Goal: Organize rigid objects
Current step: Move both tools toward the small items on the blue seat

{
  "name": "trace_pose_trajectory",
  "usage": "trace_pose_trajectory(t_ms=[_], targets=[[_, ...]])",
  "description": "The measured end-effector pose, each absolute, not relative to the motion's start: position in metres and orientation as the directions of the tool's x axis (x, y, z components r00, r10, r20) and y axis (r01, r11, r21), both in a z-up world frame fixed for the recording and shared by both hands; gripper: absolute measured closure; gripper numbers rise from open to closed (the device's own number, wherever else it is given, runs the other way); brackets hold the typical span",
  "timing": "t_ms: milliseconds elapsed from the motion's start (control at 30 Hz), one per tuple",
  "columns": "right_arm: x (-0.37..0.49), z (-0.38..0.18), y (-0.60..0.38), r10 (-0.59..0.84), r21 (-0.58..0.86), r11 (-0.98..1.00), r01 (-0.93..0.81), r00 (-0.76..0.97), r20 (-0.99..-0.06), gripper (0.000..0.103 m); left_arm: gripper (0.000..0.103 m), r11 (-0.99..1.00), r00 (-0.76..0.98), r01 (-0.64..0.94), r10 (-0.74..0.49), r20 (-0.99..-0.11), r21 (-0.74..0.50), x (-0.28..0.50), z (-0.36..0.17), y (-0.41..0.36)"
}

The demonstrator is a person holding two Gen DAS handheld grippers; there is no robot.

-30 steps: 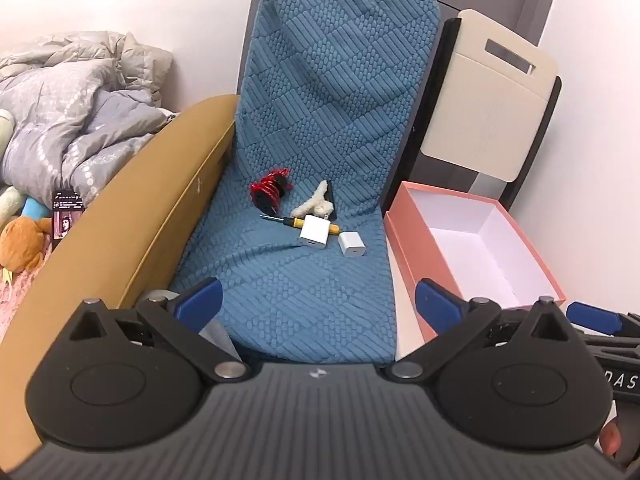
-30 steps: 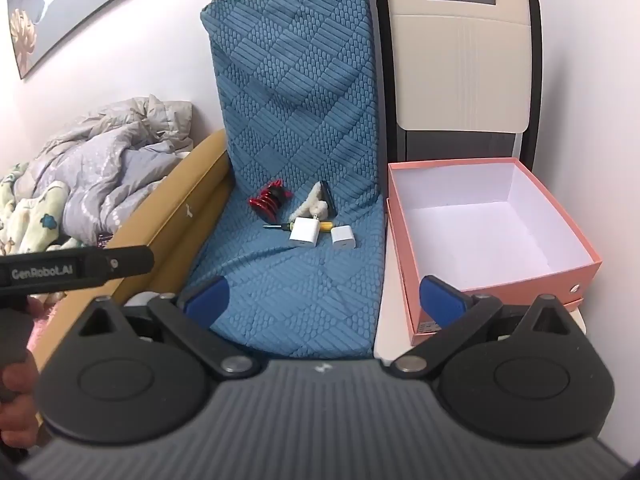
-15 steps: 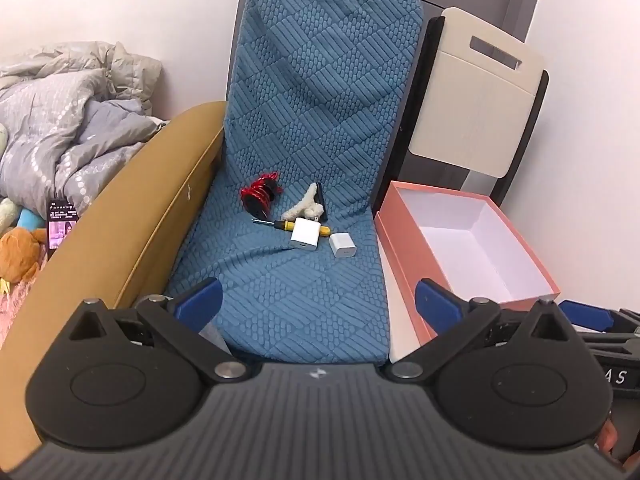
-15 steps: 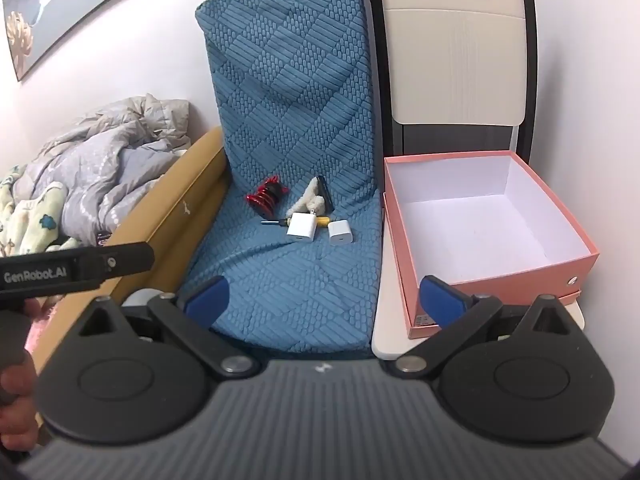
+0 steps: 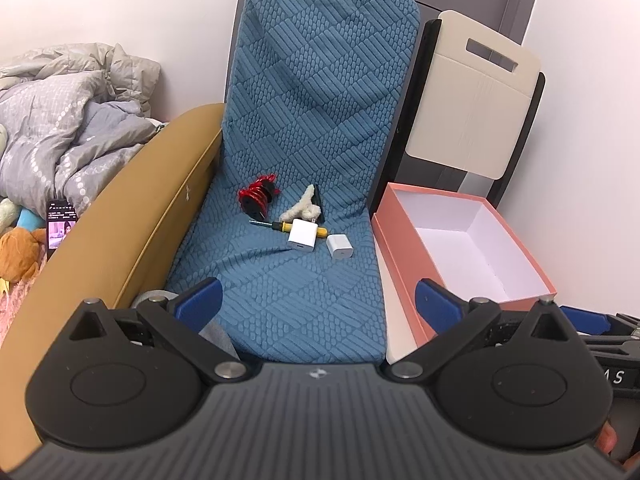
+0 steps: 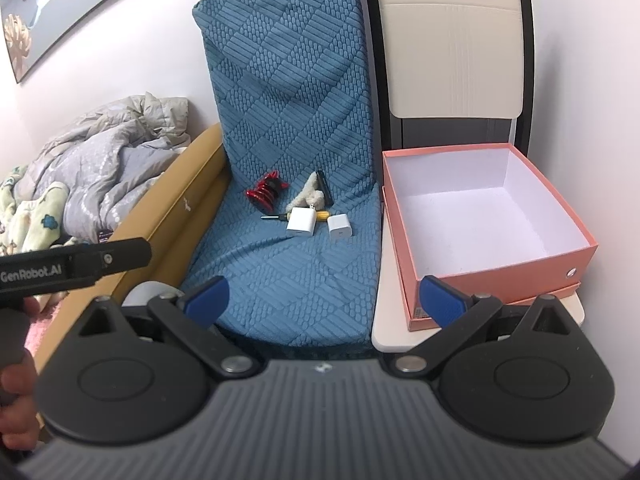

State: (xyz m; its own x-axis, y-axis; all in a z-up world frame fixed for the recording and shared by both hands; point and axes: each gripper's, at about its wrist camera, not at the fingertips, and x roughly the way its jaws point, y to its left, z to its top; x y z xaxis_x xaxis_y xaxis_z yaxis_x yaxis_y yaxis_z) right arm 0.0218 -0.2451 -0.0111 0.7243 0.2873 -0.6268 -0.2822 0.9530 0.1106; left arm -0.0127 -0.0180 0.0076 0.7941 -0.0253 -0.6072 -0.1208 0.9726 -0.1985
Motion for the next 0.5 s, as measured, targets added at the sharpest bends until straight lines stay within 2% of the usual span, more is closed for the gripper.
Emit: trace_pose_trajectory(t_ms=[500], targets=[[0.0204,-0.0175,-0.2452,0.306,0.139,0.948,-0.287,0.701,-0.644,0.0,0.0,0.972,0.79,-0.13,-0.018,-0.613,-0.197,-0.0173,0.0001,-0.0171]])
